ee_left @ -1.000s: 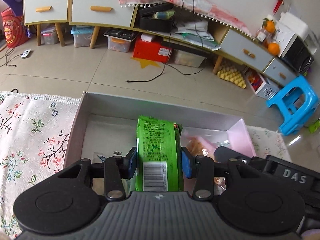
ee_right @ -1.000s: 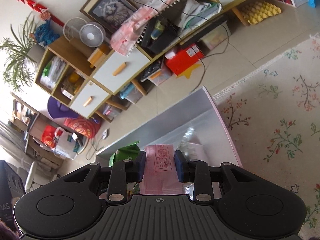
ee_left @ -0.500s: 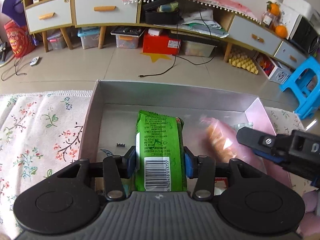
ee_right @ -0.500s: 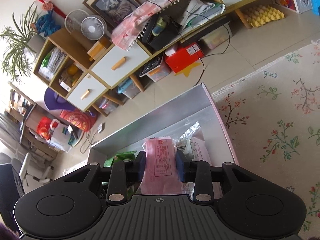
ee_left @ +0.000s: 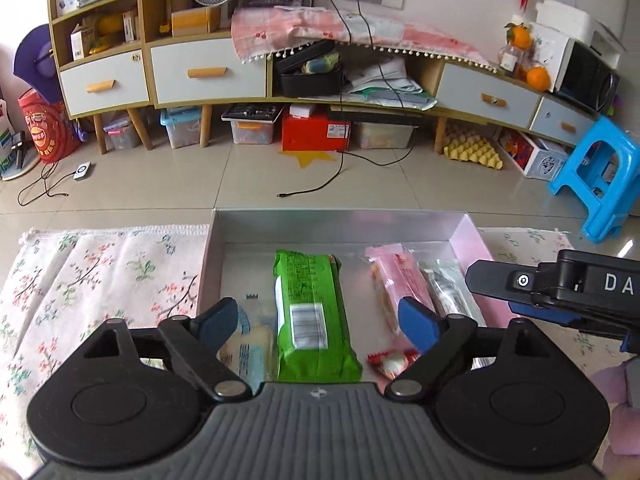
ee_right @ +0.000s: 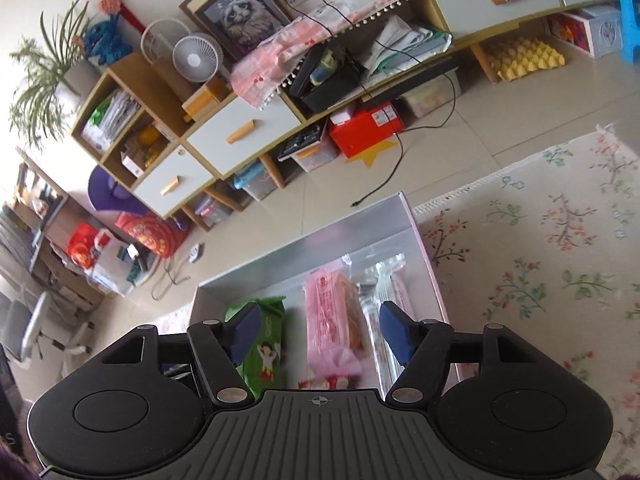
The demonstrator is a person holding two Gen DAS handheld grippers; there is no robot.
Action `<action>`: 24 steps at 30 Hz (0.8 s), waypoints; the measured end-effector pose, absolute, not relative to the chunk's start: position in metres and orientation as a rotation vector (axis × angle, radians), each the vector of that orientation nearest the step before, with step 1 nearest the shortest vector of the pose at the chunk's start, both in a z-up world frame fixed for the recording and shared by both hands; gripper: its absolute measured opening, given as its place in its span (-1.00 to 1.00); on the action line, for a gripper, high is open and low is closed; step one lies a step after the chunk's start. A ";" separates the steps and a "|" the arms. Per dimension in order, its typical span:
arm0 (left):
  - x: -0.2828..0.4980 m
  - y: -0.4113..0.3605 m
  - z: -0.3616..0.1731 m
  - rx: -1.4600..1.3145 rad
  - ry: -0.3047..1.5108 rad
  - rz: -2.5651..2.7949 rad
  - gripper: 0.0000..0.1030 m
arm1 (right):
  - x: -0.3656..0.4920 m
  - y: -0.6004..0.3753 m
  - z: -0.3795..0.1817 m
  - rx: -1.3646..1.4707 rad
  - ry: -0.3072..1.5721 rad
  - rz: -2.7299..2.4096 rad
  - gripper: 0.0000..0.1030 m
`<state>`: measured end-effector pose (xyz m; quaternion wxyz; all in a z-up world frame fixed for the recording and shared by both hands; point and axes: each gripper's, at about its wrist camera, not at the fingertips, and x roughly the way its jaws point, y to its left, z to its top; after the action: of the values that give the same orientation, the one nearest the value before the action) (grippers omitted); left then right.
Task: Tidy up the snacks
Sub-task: 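Open both grippers to drop the packs into the pink box and lift away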
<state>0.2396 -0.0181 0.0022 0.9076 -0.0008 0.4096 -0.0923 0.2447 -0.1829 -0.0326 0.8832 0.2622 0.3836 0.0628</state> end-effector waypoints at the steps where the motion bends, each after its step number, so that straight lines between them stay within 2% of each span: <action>1: 0.236 -0.017 0.004 -0.008 0.849 -0.192 0.73 | 0.241 -0.181 -0.029 0.536 0.803 0.129 0.38; 5: 0.221 -0.014 0.008 -0.032 0.863 -0.199 0.80 | 0.226 -0.174 -0.016 0.501 0.822 0.134 0.41; 8: 0.207 -0.012 0.014 -0.032 0.859 -0.201 0.89 | 0.212 -0.168 -0.007 0.466 0.833 0.129 0.69; 9: 0.202 -0.012 0.017 -0.027 0.857 -0.204 0.91 | 0.206 -0.166 -0.003 0.453 0.833 0.126 0.73; 13: 0.185 -0.011 0.024 -0.002 0.856 -0.202 0.99 | 0.184 -0.158 0.010 0.400 0.848 0.125 0.74; 24: 0.136 0.002 0.029 -0.048 0.885 -0.150 0.99 | 0.128 -0.142 0.026 0.318 0.879 0.105 0.86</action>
<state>0.1357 0.0023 0.0294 0.9008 -0.0234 0.4276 -0.0725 0.1280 -0.1417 0.0261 0.8914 0.1533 0.4234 0.0508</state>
